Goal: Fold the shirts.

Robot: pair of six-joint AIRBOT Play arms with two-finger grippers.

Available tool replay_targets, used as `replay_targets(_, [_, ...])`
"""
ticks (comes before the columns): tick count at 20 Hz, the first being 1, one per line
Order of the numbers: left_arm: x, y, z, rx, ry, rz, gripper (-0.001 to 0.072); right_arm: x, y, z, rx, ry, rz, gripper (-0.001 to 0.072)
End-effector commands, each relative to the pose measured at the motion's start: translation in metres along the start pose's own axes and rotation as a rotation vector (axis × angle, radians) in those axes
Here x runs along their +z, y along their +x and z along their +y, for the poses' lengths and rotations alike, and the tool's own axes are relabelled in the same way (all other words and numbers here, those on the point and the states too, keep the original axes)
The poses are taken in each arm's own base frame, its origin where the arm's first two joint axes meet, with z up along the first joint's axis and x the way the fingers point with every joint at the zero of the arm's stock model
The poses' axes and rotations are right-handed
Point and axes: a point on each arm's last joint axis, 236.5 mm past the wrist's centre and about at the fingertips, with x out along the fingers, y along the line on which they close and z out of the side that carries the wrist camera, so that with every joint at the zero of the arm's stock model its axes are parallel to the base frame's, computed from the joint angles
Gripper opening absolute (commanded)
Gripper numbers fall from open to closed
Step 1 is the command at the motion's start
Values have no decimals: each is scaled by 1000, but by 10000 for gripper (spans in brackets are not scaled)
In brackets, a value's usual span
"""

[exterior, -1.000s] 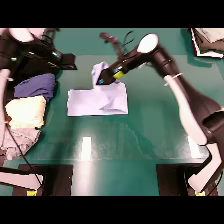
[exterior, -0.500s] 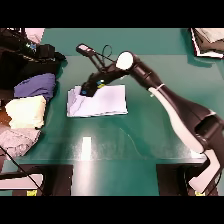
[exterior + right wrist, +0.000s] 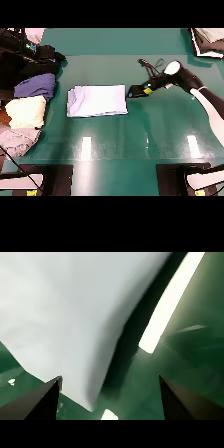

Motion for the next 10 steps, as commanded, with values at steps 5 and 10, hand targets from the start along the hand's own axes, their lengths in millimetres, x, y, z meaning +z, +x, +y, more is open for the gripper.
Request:
replay_targets(5, [-11, 15, 5, -9, -26, 33, 22, 16, 56, 24, 209, 127, 25, 687])
replay_targets(10, [-12, 14, 5, -9, -26, 34, 22, 16, 104, 73, 265, 41, 83, 517])
